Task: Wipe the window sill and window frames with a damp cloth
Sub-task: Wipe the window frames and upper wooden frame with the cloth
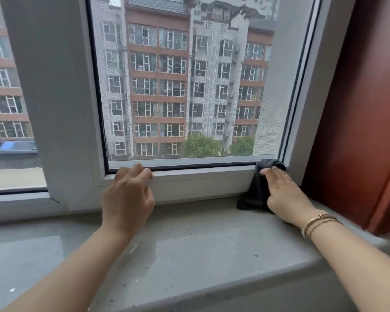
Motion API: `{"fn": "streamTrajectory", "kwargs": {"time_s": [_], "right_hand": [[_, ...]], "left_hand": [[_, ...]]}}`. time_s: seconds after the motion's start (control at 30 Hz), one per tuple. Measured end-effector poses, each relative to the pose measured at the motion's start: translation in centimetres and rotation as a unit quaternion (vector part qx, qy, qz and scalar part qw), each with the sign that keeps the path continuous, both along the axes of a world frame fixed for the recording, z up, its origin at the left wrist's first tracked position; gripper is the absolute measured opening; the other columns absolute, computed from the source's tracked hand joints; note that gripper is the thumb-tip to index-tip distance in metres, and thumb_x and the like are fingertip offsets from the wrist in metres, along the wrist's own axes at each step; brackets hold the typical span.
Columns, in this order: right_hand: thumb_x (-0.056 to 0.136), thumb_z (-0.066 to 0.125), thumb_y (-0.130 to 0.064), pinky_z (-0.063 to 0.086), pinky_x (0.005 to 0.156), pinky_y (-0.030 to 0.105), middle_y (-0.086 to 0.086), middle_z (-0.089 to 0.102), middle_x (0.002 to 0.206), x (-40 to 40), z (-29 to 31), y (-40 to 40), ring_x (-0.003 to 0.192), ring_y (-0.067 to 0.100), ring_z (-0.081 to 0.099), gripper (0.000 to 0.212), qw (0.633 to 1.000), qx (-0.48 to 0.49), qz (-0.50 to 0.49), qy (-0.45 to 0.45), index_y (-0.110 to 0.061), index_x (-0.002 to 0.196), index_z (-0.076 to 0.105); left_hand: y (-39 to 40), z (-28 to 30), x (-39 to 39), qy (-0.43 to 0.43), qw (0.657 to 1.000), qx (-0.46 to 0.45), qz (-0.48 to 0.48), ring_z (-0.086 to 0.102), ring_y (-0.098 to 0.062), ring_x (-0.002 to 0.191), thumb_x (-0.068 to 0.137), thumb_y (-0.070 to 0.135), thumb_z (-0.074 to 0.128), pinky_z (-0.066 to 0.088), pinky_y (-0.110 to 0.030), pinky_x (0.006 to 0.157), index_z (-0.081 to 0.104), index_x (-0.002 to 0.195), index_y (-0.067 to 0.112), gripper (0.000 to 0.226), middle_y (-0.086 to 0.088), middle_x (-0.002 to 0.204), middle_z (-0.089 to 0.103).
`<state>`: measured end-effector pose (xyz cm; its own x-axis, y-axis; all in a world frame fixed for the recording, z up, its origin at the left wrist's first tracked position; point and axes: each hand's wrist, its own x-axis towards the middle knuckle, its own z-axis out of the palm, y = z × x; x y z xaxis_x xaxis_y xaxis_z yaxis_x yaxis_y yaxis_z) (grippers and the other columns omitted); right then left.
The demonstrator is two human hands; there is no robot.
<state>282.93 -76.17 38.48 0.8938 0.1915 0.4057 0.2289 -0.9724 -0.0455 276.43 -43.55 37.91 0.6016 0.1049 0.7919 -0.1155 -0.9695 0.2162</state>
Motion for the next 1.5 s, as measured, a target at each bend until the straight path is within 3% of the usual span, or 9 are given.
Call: {"fn": "streamTrajectory", "kwargs": {"time_s": [0.1, 0.3, 0.5, 0.6, 0.9, 1.03, 1.2, 1.4, 1.5], "right_hand": [[0.074, 0.044, -0.002, 0.016, 0.113, 0.034, 0.013, 0.036, 0.134, -0.9, 0.0, 2.4, 0.133, 0.032, 0.027, 0.061, 0.999, 0.042, 0.031, 0.0, -0.01, 0.133, 0.037], [0.066, 0.048, -0.018, 0.025, 0.111, 0.048, 0.01, 0.052, 0.122, -2.0, -0.8, 10.7, 0.119, 0.036, 0.044, 0.065, 0.962, -0.128, 0.224, -0.089, -0.017, 0.131, 0.049], [0.085, 0.032, -0.017, 0.018, 0.113, 0.041, -0.009, 0.064, 0.12, 1.4, -0.1, 13.6, 0.128, 0.022, 0.048, 0.051, 0.805, -0.423, 0.363, -0.204, -0.033, 0.126, 0.059], [0.088, 0.029, -0.013, 0.017, 0.113, 0.035, -0.011, 0.065, 0.116, 2.5, 1.0, 11.6, 0.124, 0.017, 0.051, 0.048, 0.769, -0.478, 0.36, -0.225, -0.029, 0.113, 0.067], [0.085, 0.038, -0.004, 0.014, 0.114, 0.045, -0.009, 0.066, 0.106, 4.5, 0.0, 3.9, 0.12, 0.021, 0.046, 0.04, 0.778, -0.453, 0.326, -0.287, -0.021, 0.101, 0.07], [0.08, 0.048, -0.007, 0.018, 0.114, 0.044, -0.012, 0.068, 0.101, 3.6, 0.0, 8.4, 0.113, 0.018, 0.057, 0.033, 0.762, -0.438, 0.344, -0.331, -0.024, 0.093, 0.073], [0.091, 0.028, -0.002, 0.02, 0.113, 0.046, -0.013, 0.067, 0.101, 4.1, -0.6, 13.0, 0.116, 0.018, 0.053, 0.05, 0.75, -0.413, 0.362, -0.369, -0.025, 0.095, 0.072], [0.085, 0.041, -0.001, 0.036, 0.105, 0.056, -0.01, 0.063, 0.109, 4.9, -1.0, 4.1, 0.119, 0.022, 0.044, 0.044, 0.783, -0.398, 0.315, -0.36, -0.025, 0.116, 0.062], [0.082, 0.041, -0.002, 0.038, 0.096, 0.066, -0.005, 0.063, 0.103, 4.6, -0.7, -1.5, 0.112, 0.024, 0.046, 0.041, 0.807, -0.396, 0.259, -0.353, -0.021, 0.107, 0.067]], "left_hand": [[0.0, 0.0, 0.0, 0.003, 1.0, -0.003, 0.006, 0.055, -0.025, 0.084, 0.069, -0.003, 0.062, 0.044, -0.027, 0.049, 0.065, 0.083, 0.013, 0.022, 0.004, 0.083, 0.059], [0.1, 0.0, -0.6, 0.005, 1.0, 0.006, 0.001, 0.054, -0.026, 0.082, 0.07, -0.002, 0.062, 0.047, -0.03, 0.048, 0.064, 0.082, 0.011, 0.018, 0.002, 0.081, 0.059], [1.0, 0.8, -0.7, 0.016, 1.0, 0.027, -0.005, 0.054, -0.025, 0.082, 0.071, -0.001, 0.059, 0.047, -0.033, 0.051, 0.065, 0.082, 0.012, 0.018, 0.004, 0.08, 0.058], [1.5, 1.0, -0.6, 0.007, 0.999, 0.036, 0.001, 0.056, -0.025, 0.08, 0.069, -0.002, 0.063, 0.046, -0.031, 0.049, 0.066, 0.081, 0.013, 0.02, 0.005, 0.079, 0.059], [2.0, 1.3, -0.3, -0.026, 0.998, 0.052, 0.004, 0.056, -0.024, 0.074, 0.065, -0.003, 0.067, 0.041, -0.026, 0.046, 0.066, 0.077, 0.013, 0.02, 0.004, 0.076, 0.06], [2.2, 1.2, -0.3, -0.023, 0.998, 0.052, 0.004, 0.055, -0.025, 0.074, 0.064, -0.004, 0.066, 0.042, -0.026, 0.044, 0.065, 0.075, 0.012, 0.019, 0.003, 0.074, 0.059], [2.3, 1.4, -0.4, -0.025, 0.998, 0.06, -0.004, 0.055, -0.025, 0.074, 0.064, -0.005, 0.065, 0.043, -0.027, 0.046, 0.065, 0.077, 0.011, 0.021, 0.003, 0.075, 0.058], [2.6, 1.4, -0.2, -0.007, 0.998, 0.057, 0.014, 0.055, -0.024, 0.073, 0.064, -0.004, 0.067, 0.043, -0.029, 0.048, 0.063, 0.074, 0.013, 0.02, 0.003, 0.074, 0.057], [1.7, 1.7, 0.3, -0.011, 0.999, 0.018, 0.025, 0.054, -0.024, 0.078, 0.069, -0.002, 0.063, 0.038, -0.026, 0.047, 0.062, 0.074, 0.014, 0.017, 0.004, 0.076, 0.057]]}}
